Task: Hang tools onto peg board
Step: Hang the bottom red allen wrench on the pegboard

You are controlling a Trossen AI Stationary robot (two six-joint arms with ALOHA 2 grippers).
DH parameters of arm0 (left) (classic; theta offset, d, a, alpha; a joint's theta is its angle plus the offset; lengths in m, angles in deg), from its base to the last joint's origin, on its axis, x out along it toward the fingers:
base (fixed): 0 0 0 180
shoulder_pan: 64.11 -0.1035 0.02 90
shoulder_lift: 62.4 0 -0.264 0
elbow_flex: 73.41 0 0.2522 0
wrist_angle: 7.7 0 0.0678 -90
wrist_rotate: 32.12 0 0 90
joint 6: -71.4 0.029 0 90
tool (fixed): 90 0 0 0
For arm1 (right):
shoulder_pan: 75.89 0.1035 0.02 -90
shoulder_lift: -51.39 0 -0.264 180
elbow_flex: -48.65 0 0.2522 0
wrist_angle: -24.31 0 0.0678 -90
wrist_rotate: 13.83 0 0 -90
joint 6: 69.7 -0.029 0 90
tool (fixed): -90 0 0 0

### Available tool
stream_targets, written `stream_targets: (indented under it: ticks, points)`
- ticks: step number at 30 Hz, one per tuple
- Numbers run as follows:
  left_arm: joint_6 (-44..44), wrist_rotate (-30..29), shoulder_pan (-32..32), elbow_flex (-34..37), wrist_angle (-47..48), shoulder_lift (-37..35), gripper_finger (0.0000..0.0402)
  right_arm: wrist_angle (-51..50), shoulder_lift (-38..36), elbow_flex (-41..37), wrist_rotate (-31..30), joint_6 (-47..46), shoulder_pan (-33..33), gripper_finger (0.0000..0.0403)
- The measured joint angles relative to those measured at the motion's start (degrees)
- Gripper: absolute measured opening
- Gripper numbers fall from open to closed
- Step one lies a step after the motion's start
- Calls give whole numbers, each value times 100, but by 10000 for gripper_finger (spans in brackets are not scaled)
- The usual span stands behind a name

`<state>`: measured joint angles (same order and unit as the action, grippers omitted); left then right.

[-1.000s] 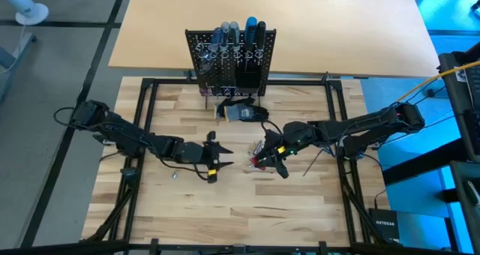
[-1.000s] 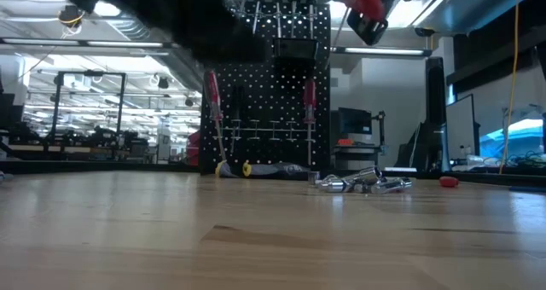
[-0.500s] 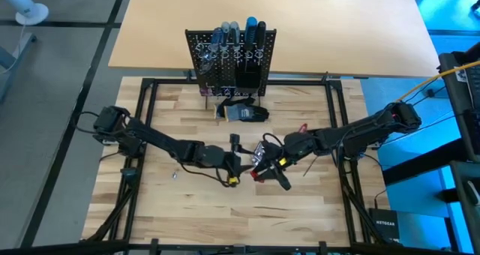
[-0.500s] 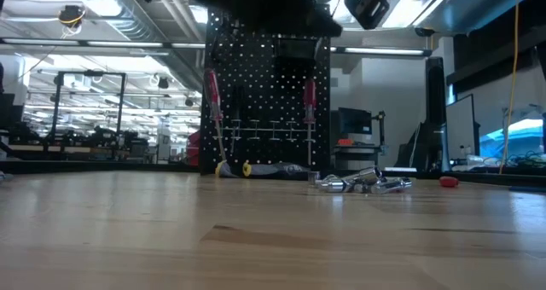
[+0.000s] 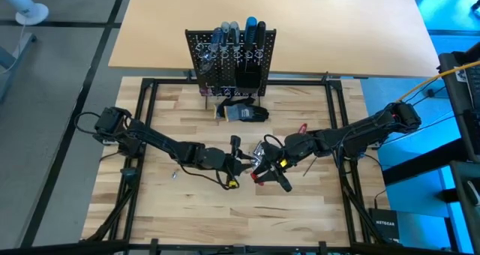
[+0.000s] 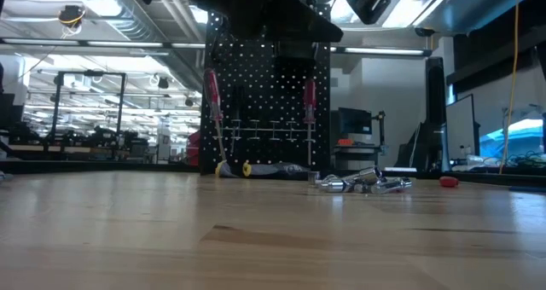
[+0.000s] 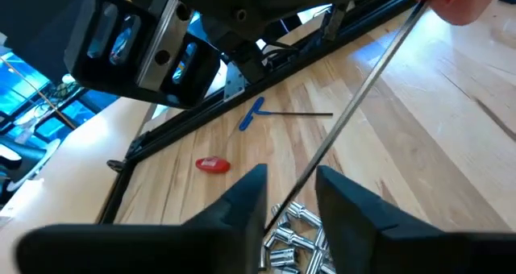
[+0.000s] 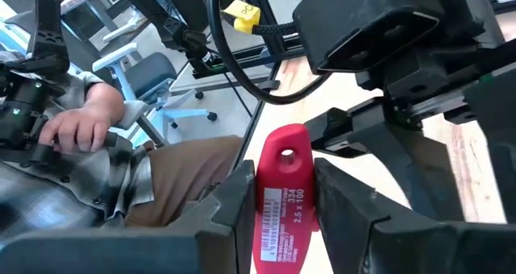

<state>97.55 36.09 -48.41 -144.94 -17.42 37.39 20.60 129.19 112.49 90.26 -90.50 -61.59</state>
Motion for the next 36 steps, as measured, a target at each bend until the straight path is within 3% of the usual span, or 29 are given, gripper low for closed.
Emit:
stream_targets:
  ticks: [7, 12, 17, 23, 29, 36]
  points:
    - [65, 70, 5, 2, 65, 10, 9, 12, 0, 0, 13, -62, -2, 111]
    - [72, 82, 7, 2, 53, 13, 6, 77, -4, 0, -141, -448, -39, 116]
    - [-170, 94, 85, 4, -5, 13, 2, 66, -84, 10, 340, -393, -92, 158]
    - [-196, 84, 223, 2, -64, -42, 0, -1079, -473, 383, 618, -98, -87, 202]
    - [-342, 72, 174, 28, -41, -35, 0, -2045, -973, 466, -175, 352, 23, 206]
    - [-635, 66, -54, 775, -1191, -222, 0, -2166, -1144, 457, -1377, 908, 535, 206]
